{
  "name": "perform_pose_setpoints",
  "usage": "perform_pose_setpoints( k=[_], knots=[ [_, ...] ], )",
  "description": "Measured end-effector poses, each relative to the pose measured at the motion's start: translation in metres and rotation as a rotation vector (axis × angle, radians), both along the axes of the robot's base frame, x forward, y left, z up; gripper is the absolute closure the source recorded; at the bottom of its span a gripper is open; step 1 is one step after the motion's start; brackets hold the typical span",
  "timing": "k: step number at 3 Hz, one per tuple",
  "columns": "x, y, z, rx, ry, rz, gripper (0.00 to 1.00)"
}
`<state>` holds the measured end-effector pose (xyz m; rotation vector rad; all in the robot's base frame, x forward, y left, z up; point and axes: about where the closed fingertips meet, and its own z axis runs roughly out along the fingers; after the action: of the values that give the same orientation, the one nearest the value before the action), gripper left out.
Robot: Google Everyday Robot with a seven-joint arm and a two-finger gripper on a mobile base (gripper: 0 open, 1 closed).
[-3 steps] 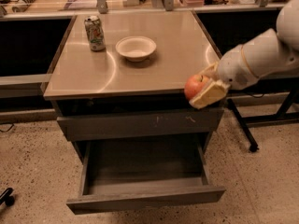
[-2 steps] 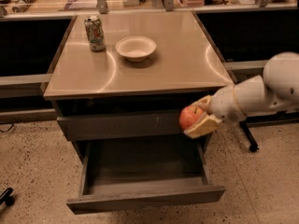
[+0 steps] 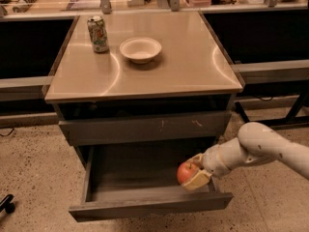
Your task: Place apple into middle drawer
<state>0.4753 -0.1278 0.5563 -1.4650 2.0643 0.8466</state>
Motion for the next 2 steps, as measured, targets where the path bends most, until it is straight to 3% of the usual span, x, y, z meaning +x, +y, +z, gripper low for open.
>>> perform_pose_setpoints(
  k=[1, 2],
  knots=[
    [-0.0056, 0.0024, -0.0226, 0.010, 0.037, 0.003, 1.00],
    [-0.0057, 0.0025, -0.0226, 0.010, 0.037, 0.003, 1.00]
  ],
)
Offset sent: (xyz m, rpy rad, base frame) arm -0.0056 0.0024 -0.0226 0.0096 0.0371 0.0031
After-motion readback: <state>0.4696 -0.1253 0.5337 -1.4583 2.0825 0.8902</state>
